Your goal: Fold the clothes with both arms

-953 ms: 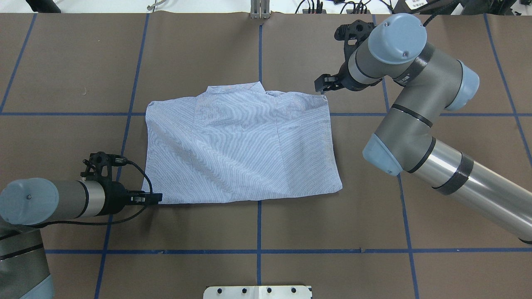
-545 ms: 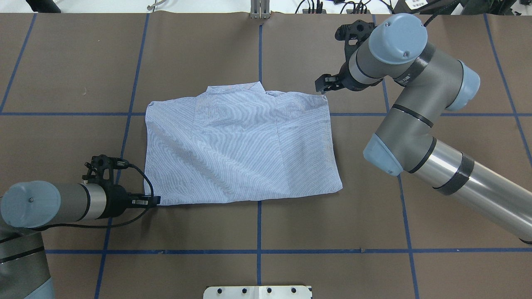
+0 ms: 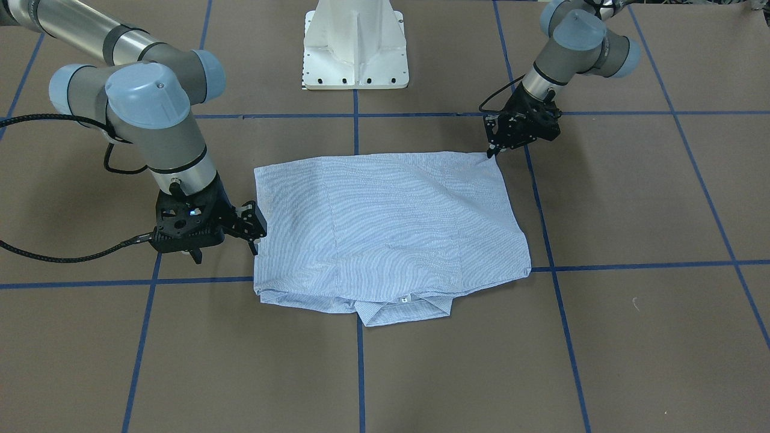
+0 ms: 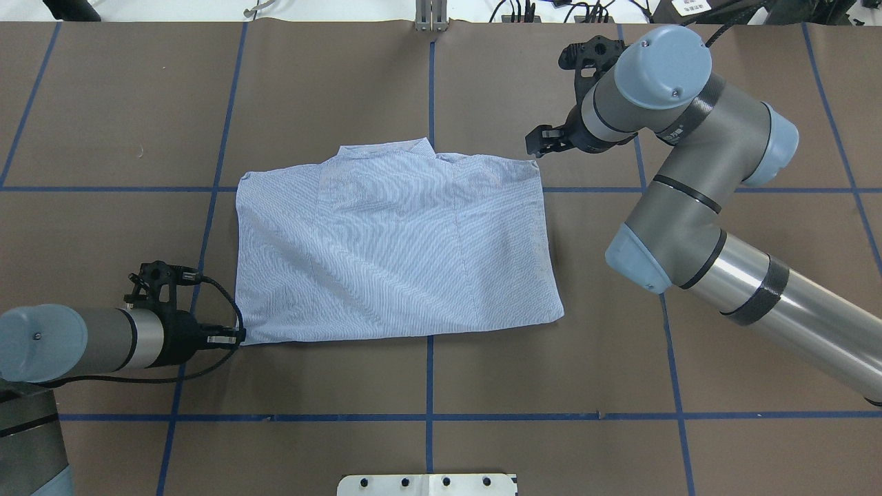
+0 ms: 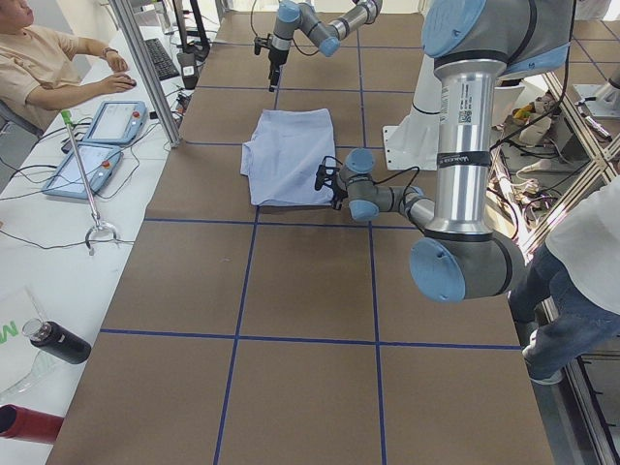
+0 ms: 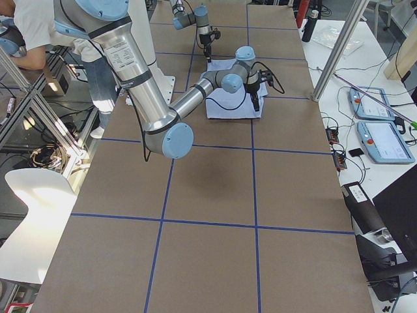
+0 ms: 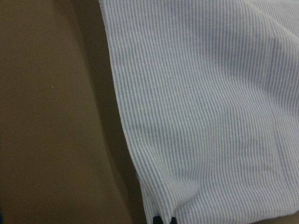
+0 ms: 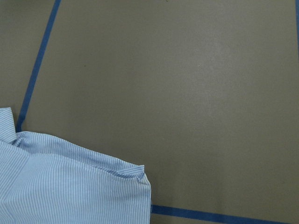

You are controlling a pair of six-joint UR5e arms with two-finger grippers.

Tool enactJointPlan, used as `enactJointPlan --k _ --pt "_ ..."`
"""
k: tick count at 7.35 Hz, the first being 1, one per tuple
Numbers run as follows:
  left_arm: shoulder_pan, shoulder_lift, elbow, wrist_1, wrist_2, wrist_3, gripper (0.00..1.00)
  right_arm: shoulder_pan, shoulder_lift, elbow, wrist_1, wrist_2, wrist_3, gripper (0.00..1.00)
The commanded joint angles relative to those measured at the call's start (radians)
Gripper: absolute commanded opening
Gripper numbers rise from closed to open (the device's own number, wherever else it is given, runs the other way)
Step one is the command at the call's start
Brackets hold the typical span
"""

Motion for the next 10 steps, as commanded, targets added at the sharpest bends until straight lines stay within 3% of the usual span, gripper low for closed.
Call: enactJointPlan --k 1,3,6,9,10 --pt "-0.111 0.007 0.010 0.009 -0.004 0.159 0.00 0.000 -0.001 -0.001 0.000 0.000 0.000 1.00" --pt "-0.304 -0.075 0.149 0.014 -0.007 0.301 0.00 -0.002 -0.001 -0.001 0.000 0.000 0.002 1.00" --pt "-0.467 -0.535 0.673 0.009 -0.003 0.377 0.00 -0.002 -0.001 0.000 0.000 0.000 0.002 1.00" --pt "-0.489 -0.975 1.127 0.001 0.036 0.366 0.00 0.000 -0.016 0.037 -0.001 0.000 0.009 1.00" --pt "-0.487 -1.005 1.160 -0.006 0.036 0.366 0.00 -0.005 -0.016 0.040 -0.001 0.000 0.020 1.00"
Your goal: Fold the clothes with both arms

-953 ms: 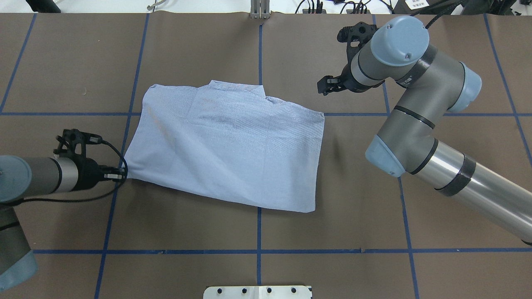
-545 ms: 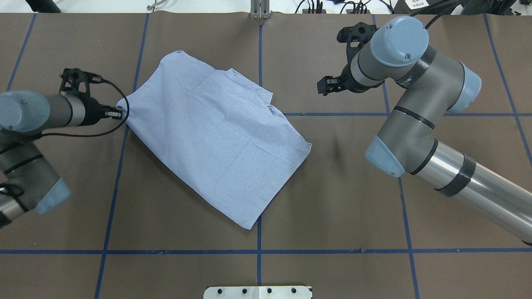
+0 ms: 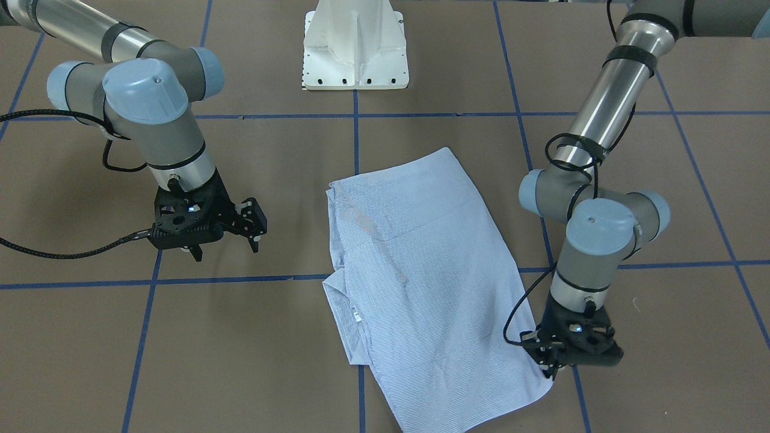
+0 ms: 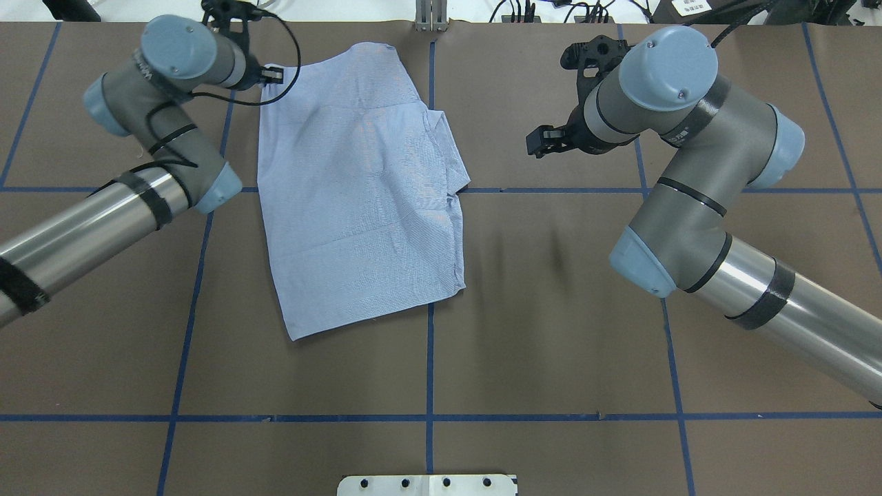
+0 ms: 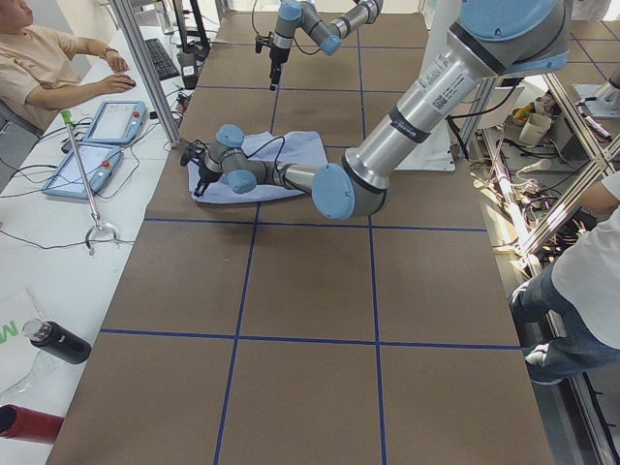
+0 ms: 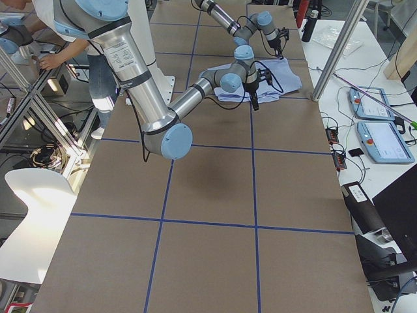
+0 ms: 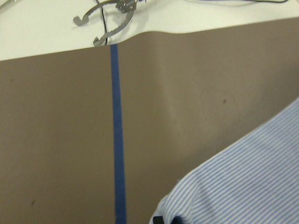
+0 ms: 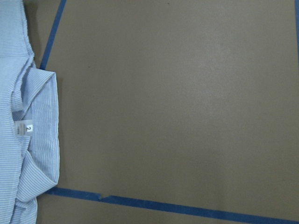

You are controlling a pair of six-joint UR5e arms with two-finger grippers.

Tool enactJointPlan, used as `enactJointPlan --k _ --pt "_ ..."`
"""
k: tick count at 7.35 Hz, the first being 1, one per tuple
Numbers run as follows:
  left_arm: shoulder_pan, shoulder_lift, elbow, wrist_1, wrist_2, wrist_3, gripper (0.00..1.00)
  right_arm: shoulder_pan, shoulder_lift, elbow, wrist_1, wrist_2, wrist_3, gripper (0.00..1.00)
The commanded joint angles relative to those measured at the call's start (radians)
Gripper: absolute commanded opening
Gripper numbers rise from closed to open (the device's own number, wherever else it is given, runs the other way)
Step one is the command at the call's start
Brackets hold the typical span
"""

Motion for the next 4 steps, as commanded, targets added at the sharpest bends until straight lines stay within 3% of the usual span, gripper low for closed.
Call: enactJointPlan --k 1,2,3,4 --pt "-0.002 -0.103 0.109 -0.010 0.006 0.003 0.00 -0.011 -0.004 0.014 0.000 0.000 0.028 1.00" --pt "-0.005 -0.099 0.107 -0.011 0.003 0.006 0.30 -0.017 -0.003 0.014 0.000 -0.002 0.040 1.00" --pt "-0.007 -0.089 0.090 -0.013 0.000 0.044 0.99 -0.025 -0.001 0.014 0.000 -0.002 0.052 1.00" --pt "-0.030 -0.052 -0.022 0.007 -0.050 0.049 1.00 -0.046 0.012 0.014 -0.002 -0.024 0.107 1.00"
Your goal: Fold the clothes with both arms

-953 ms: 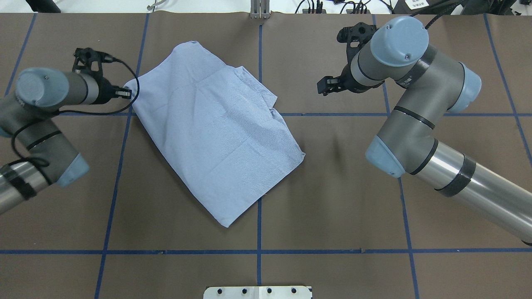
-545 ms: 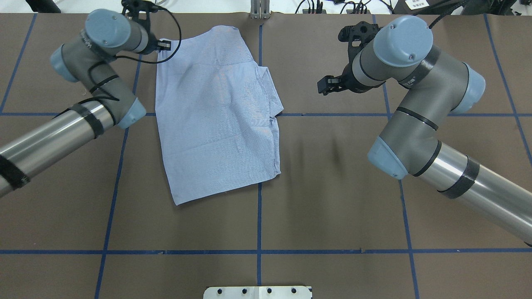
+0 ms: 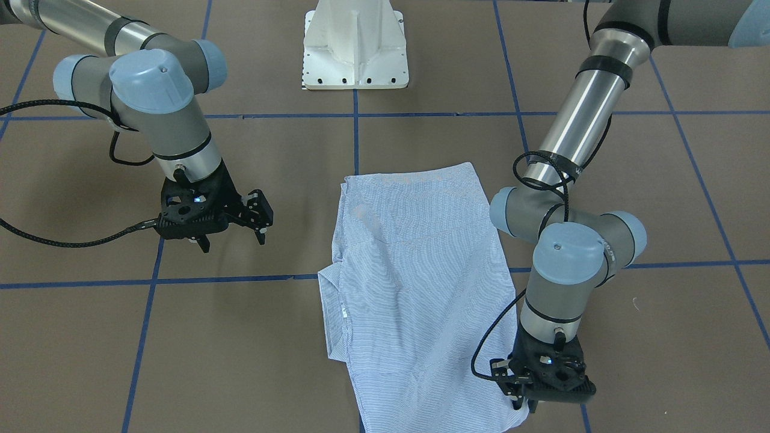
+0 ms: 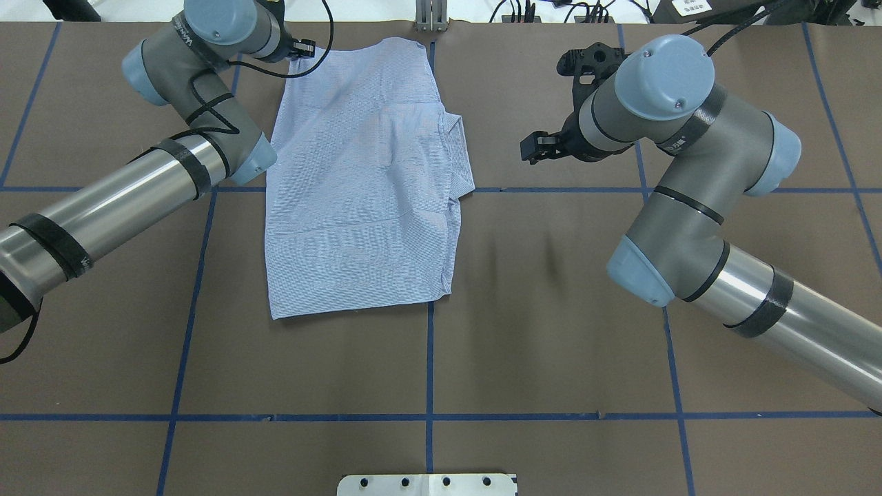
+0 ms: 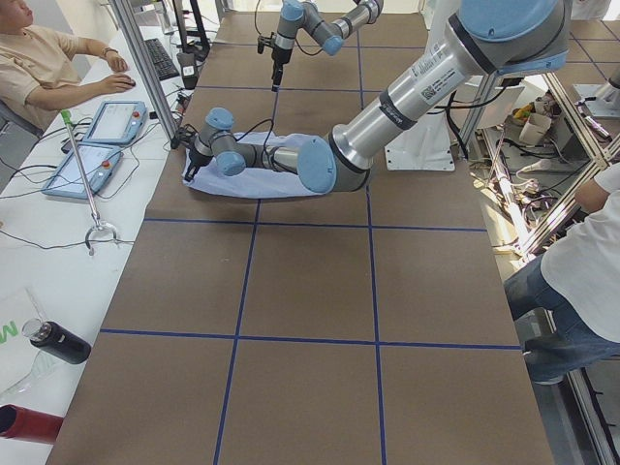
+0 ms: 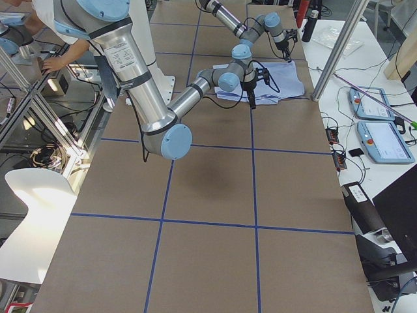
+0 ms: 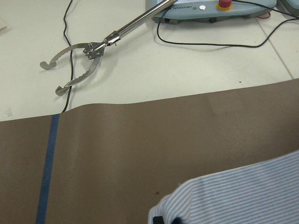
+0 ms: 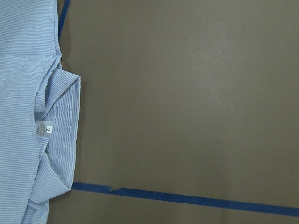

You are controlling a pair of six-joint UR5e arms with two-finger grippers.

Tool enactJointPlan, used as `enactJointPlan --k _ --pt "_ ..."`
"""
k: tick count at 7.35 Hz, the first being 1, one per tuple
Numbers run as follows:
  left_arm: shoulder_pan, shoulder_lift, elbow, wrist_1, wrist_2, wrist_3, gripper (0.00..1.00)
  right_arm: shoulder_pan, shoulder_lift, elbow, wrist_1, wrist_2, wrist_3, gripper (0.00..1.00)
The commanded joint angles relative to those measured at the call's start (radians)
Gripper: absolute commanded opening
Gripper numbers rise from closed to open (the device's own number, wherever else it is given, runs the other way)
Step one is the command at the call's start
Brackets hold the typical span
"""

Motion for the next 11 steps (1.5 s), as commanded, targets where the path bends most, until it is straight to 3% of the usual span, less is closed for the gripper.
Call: enactJointPlan --k 1,2,3,4,6,8,11 --pt "-0.040 0.150 -0.306 0.125 -0.211 0.017 1.00 -0.068 0.046 0.002 -0.007 -0.074 0.165 1.00" --pt "-0.042 0.304 -0.556 0.189 -0.221 0.017 1.00 -0.144 0.088 0.004 -0.016 -0.184 0.344 1.00" --pt "-0.042 0.412 -0.744 0.229 -0.224 0.015 1.00 -0.227 0.120 0.008 -0.076 -0.295 0.479 1.00" --pt "-0.037 0.486 -0.866 0.278 -0.225 0.002 1.00 -0.294 0.132 0.043 -0.169 -0.355 0.596 0.99" --pt "-0.036 0.581 -0.965 0.283 -0.226 -0.001 1.00 -0.368 0.131 0.068 -0.250 -0.362 0.822 0.93" --pt "-0.033 0.596 -0.971 0.283 -0.226 -0.003 1.00 -0.424 0.139 0.054 -0.250 -0.369 0.968 0.81" --pt "-0.031 0.600 -0.971 0.283 -0.225 -0.003 1.00 -0.444 0.204 -0.071 -0.244 -0.395 0.975 0.81"
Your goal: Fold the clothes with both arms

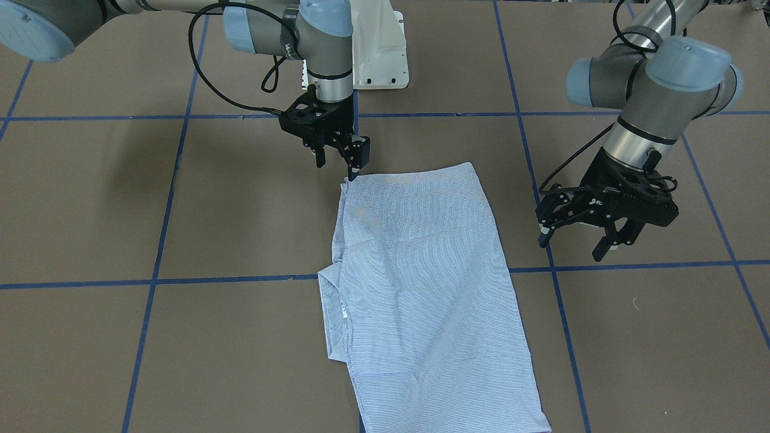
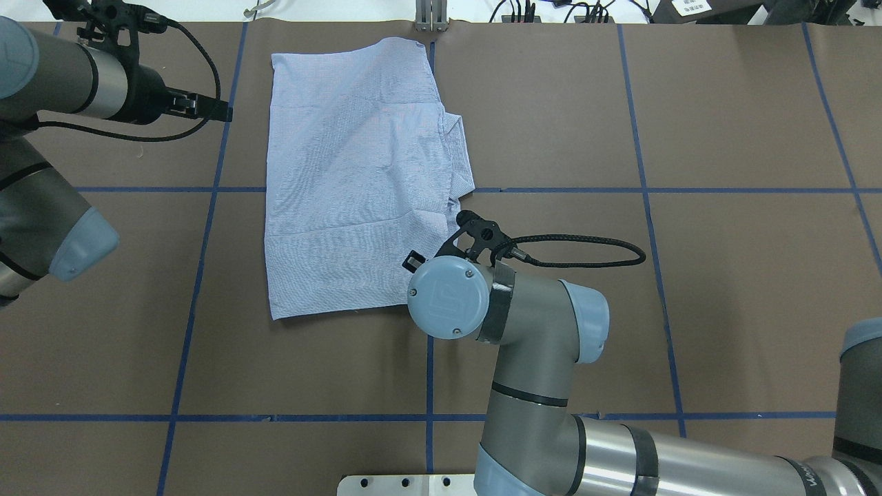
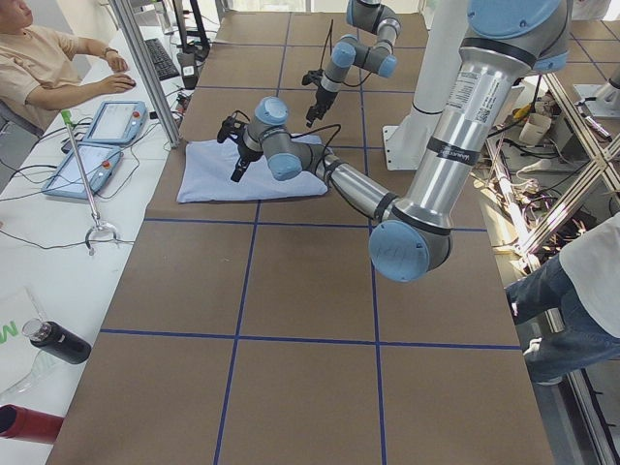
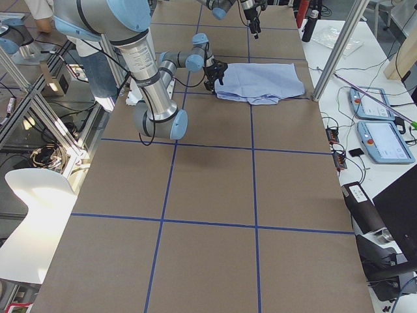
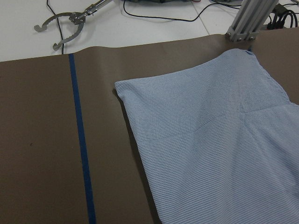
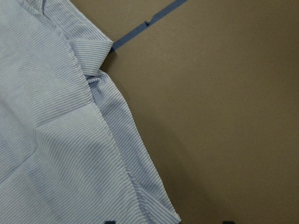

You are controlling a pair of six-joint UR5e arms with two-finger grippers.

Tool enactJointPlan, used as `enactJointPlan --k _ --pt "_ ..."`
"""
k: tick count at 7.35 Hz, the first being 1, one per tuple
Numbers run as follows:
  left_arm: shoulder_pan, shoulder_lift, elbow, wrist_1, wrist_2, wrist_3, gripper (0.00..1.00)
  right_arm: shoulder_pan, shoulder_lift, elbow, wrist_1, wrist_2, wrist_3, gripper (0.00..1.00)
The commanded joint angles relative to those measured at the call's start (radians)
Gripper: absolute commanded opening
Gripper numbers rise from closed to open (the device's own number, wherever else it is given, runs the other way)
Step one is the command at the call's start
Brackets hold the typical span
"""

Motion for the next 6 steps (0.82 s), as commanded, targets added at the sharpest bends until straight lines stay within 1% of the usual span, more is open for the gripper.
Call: enactJointPlan --k 1,2,3,4,6 --pt "0.001 0.001 -0.001 0.000 0.001 0.000 1.00 -0.011 0.034 -0.074 0.004 -0.016 0.005 0.79" --pt "0.001 0.001 0.001 0.000 0.001 0.000 1.00 -0.011 0.040 -0.090 0.004 -0.016 0.003 0.73" --pt "0.001 0.001 0.001 0.000 0.001 0.000 1.00 -0.011 0.049 -0.105 0.006 -0.029 0.005 0.64" --pt "0.001 0.001 0.001 0.000 0.001 0.000 1.00 -0.014 0.062 -0.124 0.007 -0.039 0.005 0.61" --pt "0.001 0.003 0.001 0.000 0.001 0.000 1.00 -0.027 0.069 -0.150 0.007 -0.045 0.005 0.61"
